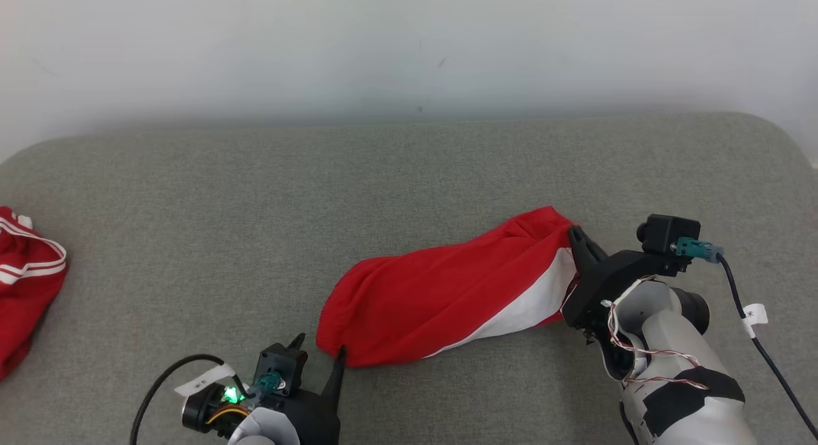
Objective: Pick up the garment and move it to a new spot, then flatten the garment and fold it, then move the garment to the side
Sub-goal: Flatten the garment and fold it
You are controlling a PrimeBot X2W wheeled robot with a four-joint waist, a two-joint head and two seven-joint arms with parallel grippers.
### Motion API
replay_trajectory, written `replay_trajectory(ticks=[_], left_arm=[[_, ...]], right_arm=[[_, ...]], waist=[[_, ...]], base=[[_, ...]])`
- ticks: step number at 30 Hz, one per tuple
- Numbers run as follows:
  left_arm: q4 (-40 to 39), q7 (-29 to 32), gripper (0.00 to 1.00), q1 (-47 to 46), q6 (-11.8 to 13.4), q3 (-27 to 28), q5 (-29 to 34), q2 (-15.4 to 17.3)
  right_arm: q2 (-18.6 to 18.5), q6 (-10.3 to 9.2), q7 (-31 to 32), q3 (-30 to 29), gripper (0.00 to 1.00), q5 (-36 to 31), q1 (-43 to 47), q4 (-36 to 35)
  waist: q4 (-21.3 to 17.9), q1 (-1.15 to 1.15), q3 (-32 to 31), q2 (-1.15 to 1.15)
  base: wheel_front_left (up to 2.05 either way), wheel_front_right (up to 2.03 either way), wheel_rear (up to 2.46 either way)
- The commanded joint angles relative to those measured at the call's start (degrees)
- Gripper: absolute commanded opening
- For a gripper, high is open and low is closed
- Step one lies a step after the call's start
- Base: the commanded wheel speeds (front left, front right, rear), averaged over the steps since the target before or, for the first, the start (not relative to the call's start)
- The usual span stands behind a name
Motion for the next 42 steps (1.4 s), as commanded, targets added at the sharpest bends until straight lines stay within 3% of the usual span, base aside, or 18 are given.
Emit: replay_trajectory(ticks=[1,2,4,12,17,21,24,25,28,31,35,42], left_arm=[[1.1,-0.4,1.0,-1.1,-0.1,0.1,-1.1,-0.3],[1.7,-0.3,1.0,-1.5,-0.4,-0.2,-1.3,-0.5],[2.6,-0.6,0.0,-2.3,-0.8,-0.7,-2.0,-0.7],[2.5,-1.8,0.0,-2.0,-1.8,-1.0,-8.8,-1.3],[-3.8,-0.6,0.0,1.5,-2.1,0.7,-15.5,-1.4],[-15.1,6.3,0.0,7.0,-1.9,1.4,-21.9,-0.6],[-32.6,16.8,0.0,14.5,-1.2,2.7,-29.1,1.7],[-32.6,16.8,0.0,14.5,-1.2,2.7,-29.1,1.7],[-46.2,23.2,0.0,18.3,2.0,4.0,-32.7,3.1],[-52.5,27.8,0.0,17.9,5.9,4.9,-32.3,4.9],[-49.0,31.3,0.0,11.8,9.3,4.6,-30.6,4.2],[-30.6,30.6,0.0,-1.9,12.8,3.0,-25.5,2.0]], right_arm=[[-0.1,-0.1,-0.3,0.4,0.0,0.4,-0.2,0.4],[-0.1,-0.1,-0.5,0.7,0.0,0.6,-0.3,0.4],[0.0,-0.1,-0.6,1.2,0.0,0.7,-0.2,0.6],[-0.1,-0.1,-1.8,2.5,0.0,2.7,1.5,-0.6],[-0.7,-0.1,-0.8,1.4,0.0,5.2,6.2,-7.3],[-2.0,-0.1,3.3,-0.7,0.0,7.5,13.6,-18.2],[-1.8,-0.1,9.4,-4.5,0.0,9.8,22.2,-33.4],[-1.8,-0.1,9.4,-4.5,0.0,9.8,22.2,-33.4],[-1.1,-0.1,13.8,-7.4,0.0,10.5,26.3,-44.0],[-0.4,-0.1,17.7,-8.6,0.0,9.9,25.6,-48.8],[-0.2,-0.1,19.6,-8.1,0.0,8.6,18.8,-43.7],[0.0,-0.1,11.6,-6.4,0.0,7.6,4.3,-21.2]], waist=[[-0.9,-0.01,0.7,0.0],[-1.1,-0.01,0.8,0.0],[-1.3,-0.01,1.0,0.0],[-0.7,-0.01,0.2,0.0],[0.7,-0.01,-1.3,0.0],[1.7,-0.01,-2.0,0.0],[2.2,-0.01,-1.3,0.0],[2.2,-0.01,-1.3,0.0],[2.0,-0.01,-0.3,0.0],[1.5,-0.01,0.9,0.0],[0.4,-0.01,2.9,0.0],[0.0,-0.01,6.0,0.0]], base=[[0.0,0.0,0.0],[0.0,0.0,0.0],[0.0,0.0,0.0],[0.0,0.0,0.0],[0.0,0.0,0.0],[0.0,0.0,0.0],[0.0,0.0,0.0],[0.0,0.0,0.0],[0.0,0.0,0.0],[0.0,0.0,0.0],[0.0,0.0,0.0],[0.0,0.0,0.0]])
